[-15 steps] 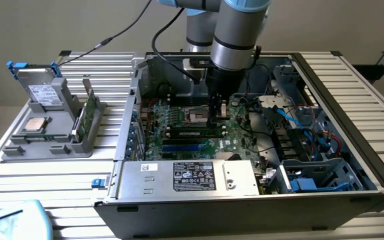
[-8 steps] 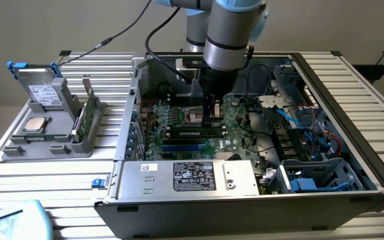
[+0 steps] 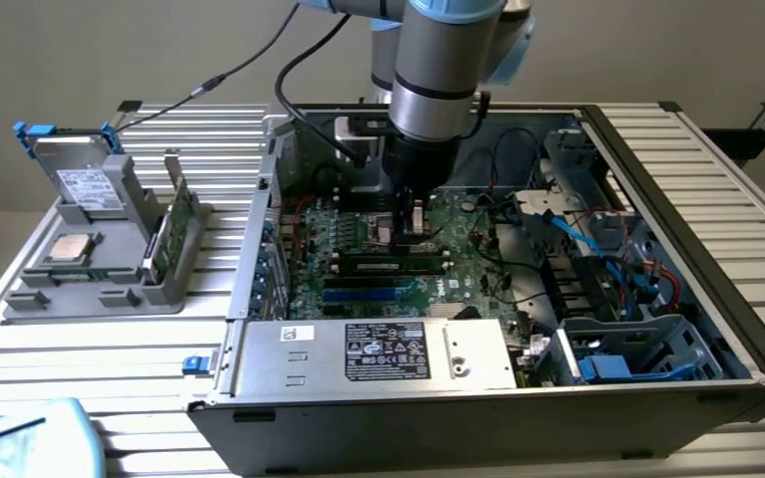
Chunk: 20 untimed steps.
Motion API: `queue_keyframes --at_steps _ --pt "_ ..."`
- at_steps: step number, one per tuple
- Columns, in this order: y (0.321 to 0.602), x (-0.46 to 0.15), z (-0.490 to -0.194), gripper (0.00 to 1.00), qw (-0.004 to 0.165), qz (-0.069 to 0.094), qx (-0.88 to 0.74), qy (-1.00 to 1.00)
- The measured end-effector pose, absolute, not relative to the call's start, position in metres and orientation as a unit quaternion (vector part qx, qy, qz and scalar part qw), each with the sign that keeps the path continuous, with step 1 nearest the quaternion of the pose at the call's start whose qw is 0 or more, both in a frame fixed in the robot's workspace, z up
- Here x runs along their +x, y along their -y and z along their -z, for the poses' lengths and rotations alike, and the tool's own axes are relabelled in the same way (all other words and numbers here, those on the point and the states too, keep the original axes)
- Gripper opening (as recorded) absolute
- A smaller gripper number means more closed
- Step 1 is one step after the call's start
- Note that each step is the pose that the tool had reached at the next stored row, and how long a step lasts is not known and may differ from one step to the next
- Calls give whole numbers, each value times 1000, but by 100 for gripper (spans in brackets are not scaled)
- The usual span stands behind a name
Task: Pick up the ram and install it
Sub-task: 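Press down the ram until it locks into place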
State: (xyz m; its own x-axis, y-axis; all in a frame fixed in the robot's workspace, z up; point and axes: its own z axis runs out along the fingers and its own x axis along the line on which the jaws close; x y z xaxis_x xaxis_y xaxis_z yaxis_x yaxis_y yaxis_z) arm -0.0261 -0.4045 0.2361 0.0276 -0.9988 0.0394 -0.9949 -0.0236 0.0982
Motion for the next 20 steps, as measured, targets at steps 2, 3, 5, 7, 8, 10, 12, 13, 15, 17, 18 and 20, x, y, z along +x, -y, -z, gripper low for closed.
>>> queue_keyframes --at_steps 2,3,5,7,8,10,12,13,15,17,18,20 --pt "405 -29 -236 11 49 20 715 697" --pt "405 -30 -236 11 49 20 715 697" --pt "405 -30 -236 11 49 20 715 697" --pt "405 -30 -235 11 49 20 715 697" --pt "405 -30 -234 11 49 20 715 697" --pt "405 -31 -233 11 49 20 715 697" --pt "404 -31 -231 11 49 20 715 697" --pt "404 -31 -231 11 49 20 715 697" --pt "404 -32 -230 11 49 20 715 697" --pt "404 -32 -229 11 49 20 715 697" --pt "404 -32 -228 11 49 20 715 697" --pt "404 -32 -228 11 49 20 715 697"
